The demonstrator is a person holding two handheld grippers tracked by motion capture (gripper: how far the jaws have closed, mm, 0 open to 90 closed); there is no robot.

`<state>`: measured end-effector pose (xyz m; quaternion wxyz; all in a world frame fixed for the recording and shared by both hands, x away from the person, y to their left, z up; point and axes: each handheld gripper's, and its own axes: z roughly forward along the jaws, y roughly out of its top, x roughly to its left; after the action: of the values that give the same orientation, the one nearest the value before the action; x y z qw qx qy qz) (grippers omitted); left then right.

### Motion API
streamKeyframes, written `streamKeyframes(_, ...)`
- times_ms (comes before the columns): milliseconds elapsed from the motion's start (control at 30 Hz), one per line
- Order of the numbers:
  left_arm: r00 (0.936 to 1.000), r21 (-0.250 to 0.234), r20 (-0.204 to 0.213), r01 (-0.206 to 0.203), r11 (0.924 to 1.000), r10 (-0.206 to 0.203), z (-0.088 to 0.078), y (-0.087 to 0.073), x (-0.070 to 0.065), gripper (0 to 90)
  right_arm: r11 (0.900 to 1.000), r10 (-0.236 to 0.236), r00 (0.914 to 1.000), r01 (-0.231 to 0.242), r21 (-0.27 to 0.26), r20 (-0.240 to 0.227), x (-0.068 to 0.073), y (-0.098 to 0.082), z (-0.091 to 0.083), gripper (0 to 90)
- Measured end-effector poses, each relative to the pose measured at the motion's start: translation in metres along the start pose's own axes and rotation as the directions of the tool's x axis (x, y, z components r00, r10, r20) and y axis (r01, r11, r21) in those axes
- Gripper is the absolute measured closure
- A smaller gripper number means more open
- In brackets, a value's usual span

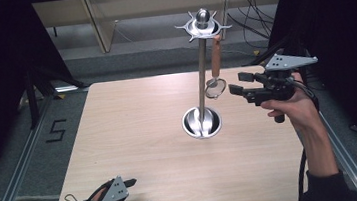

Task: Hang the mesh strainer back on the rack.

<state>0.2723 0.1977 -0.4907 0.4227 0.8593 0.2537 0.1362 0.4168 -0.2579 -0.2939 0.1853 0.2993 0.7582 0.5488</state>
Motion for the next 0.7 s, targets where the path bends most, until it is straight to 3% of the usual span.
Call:
streamKeyframes(400,0.9999,-0.012,0.004,0.010,0.9999,-0.010,0.001,-0.001,-0.001,15.3,1.000,-0.020,0.9997,0.020,0.003,-0.011,0.011,-0.010,0.001,40.3)
streamKeyframes(700,1.0000,-0.001,-0.001,0.004,1.0000,-0.004,0.000,0.000,0.000,15.3,0.999,-0.027,0.9994,0.026,-0.028,-0.022,0.017,-0.024,-0.002,39.1)
